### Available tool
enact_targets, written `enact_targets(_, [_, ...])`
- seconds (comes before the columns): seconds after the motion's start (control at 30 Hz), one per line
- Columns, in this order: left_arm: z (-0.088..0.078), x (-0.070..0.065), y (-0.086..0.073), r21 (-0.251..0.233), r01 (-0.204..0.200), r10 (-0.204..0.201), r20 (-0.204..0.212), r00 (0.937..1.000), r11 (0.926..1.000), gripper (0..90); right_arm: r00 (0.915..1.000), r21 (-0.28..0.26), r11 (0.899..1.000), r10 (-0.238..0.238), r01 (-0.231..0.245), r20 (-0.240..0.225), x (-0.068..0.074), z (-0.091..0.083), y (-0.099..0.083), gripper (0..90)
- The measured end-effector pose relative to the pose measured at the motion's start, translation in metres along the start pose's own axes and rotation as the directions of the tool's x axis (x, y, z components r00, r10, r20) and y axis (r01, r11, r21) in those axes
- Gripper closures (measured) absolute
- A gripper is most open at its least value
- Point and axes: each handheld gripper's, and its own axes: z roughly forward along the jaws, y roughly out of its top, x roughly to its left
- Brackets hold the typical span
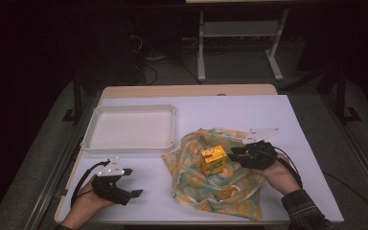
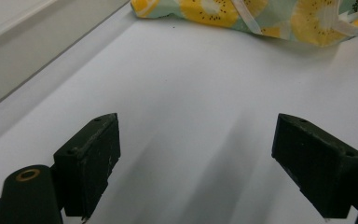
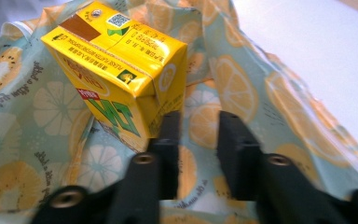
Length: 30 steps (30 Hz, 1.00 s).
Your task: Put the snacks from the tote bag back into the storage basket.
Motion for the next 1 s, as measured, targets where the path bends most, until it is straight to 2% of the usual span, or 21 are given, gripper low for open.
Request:
enact_targets(0.1, [0.0, -0.001, 0.005, -0.008, -0.007, 0.007, 0.007, 1.0, 0.9999, 14.8, 0.9999, -0.008, 1.0, 0.012, -0.012, 0.005, 0.002, -0.007, -0.003, 51.5])
enact_targets(0.13, [0.0, -0.001, 0.005, -0.008, -0.007, 0.007, 0.007, 1.0, 0.9999, 14.7, 0.9999, -0.008, 1.0, 0.012, -0.012, 0.005, 0.002, -0.007, -0.003, 51.5])
enact_targets(0.17, [0.001, -0.002, 0.009, -0.019, -0.011, 0.012, 0.007, 0.9999, 0.9998, 14.7, 0.9997, -0.01, 1.0, 0.022, -0.022, 0.009, 0.002, -0.012, -0.007, 45.5])
enact_targets(0.4, [0.001, -0.006, 0.023, -0.039, -0.016, 0.017, 0.039, 0.9991, 0.9991, 14.1, 0.9973, -0.034, 0.998, 0.063, -0.061, 0.038, 0.001, -0.032, -0.022, 32.9])
enact_targets(0.6, [0.0, -0.008, 0.035, -0.053, -0.023, 0.025, 0.048, 0.9985, 0.9983, 14.1, 0.9932, -0.049, 0.994, 0.097, -0.094, 0.064, 0.001, -0.045, -0.039, 26.9])
enact_targets(0.9, [0.004, -0.01, 0.055, -0.045, -0.033, 0.035, 0.059, 0.9976, 0.9985, 14.1, 0.9864, -0.064, 0.991, 0.125, -0.119, 0.107, 0.005, -0.058, -0.069, 21.7])
enact_targets(1.0, [0.007, -0.012, 0.07, -0.053, -0.039, 0.042, 0.068, 0.9968, 0.9979, 14.1, 0.9819, -0.077, 0.987, 0.152, -0.144, 0.112, 0.004, -0.06, -0.079, 18.5])
